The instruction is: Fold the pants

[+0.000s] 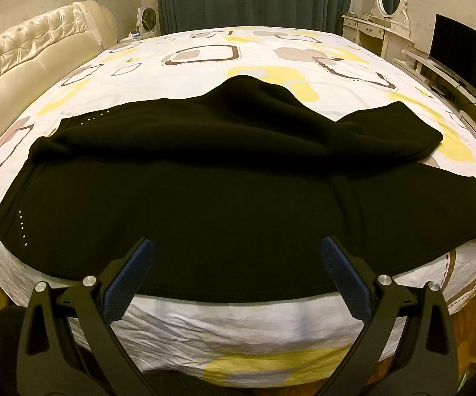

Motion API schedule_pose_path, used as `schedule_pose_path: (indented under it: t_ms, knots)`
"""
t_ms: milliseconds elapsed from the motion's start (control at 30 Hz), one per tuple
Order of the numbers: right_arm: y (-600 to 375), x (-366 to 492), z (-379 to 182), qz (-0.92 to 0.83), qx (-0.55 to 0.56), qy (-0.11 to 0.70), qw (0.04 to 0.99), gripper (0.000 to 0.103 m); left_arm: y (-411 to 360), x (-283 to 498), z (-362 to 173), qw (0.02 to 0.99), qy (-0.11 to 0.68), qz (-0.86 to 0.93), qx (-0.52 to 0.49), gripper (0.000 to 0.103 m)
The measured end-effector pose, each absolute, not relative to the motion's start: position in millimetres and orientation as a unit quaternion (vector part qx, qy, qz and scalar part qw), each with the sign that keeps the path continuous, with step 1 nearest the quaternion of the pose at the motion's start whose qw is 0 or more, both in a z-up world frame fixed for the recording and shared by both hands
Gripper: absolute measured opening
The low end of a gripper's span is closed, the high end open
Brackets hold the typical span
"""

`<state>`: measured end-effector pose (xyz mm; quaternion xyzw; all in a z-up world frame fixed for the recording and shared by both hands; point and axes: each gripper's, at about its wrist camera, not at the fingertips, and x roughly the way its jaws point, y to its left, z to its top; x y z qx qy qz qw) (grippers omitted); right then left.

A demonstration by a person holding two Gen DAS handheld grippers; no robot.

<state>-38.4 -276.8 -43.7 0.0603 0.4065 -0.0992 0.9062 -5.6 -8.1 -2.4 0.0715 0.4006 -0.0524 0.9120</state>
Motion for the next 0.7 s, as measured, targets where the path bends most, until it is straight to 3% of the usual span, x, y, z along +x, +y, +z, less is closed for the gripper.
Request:
schedule_pose_path:
  t_ms: [700]
  knots:
    - [-275.7, -38.0, -44.1, -0.099, 0.060, 0.408, 0.906, 0.101, -10.6, -7.6, -1.8, 0.913, 0.397, -0.054, 0.070, 0.099]
